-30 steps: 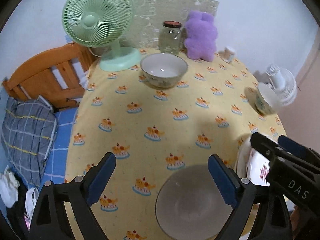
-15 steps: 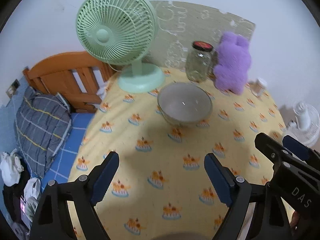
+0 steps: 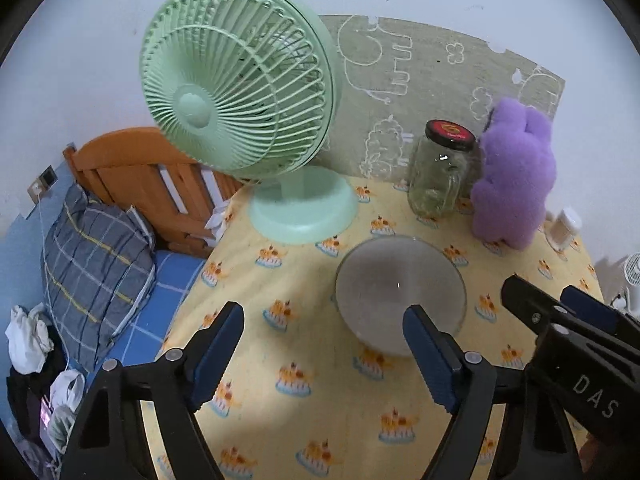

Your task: Organize plates and bowls

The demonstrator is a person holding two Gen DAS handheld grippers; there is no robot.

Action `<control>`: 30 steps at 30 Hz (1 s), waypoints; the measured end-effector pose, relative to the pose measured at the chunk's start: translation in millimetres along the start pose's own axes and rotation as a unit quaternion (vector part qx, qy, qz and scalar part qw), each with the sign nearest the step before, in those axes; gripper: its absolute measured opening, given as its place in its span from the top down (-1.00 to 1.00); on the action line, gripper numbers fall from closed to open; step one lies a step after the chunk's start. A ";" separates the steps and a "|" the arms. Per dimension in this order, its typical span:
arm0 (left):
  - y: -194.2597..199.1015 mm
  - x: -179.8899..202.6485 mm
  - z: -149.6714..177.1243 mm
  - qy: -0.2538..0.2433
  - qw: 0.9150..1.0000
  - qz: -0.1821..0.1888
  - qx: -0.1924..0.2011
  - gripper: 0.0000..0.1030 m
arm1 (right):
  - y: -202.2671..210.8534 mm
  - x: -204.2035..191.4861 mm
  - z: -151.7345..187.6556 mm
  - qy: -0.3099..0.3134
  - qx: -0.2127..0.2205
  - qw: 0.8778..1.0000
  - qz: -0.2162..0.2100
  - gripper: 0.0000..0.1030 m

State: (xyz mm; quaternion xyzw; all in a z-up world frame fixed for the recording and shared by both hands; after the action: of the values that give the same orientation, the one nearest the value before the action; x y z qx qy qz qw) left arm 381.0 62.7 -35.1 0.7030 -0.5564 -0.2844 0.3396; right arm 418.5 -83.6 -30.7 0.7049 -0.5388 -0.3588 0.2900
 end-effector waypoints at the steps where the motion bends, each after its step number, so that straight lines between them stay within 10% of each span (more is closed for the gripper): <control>1: -6.8 1.0 -2.3 0.000 1.000 0.003 -0.004 -0.60 | -7.8 0.1 -3.7 -0.003 -0.002 1.000 -0.002 -0.47; 9: -58.8 2.8 -13.0 0.001 1.000 0.006 -0.028 -0.39 | -63.6 -3.3 -19.2 -0.001 -0.022 1.000 0.001 -0.41; 21: -104.0 12.3 -18.1 -0.022 0.998 0.017 -0.056 0.04 | -117.0 -10.5 -24.5 0.002 -0.042 0.999 0.001 0.15; 23: -110.3 15.6 -16.9 -0.028 0.998 0.015 -0.061 0.21 | -122.8 -12.2 -24.4 0.007 -0.047 0.999 0.000 0.51; 30: -118.2 21.4 -15.7 -0.029 0.997 0.011 -0.065 0.44 | -131.1 -14.5 -23.7 0.024 -0.051 0.998 0.017 0.57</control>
State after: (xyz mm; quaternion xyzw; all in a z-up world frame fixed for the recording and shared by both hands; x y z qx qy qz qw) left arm 467.6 62.1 -119.9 0.6647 -0.5545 -0.3362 0.3711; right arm 507.9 -36.1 -118.5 0.6881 -0.5248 -0.3636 0.3448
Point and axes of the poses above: each gripper's, at about its wrist camera, not at the fingertips, and y roughly against the way its jaws point, x to its right, z to its underside, the point moved 3 cm from there along -y, roughly the way its jaws point, and after that the axes turned 4 degrees about -x, right-handed, at the moved point
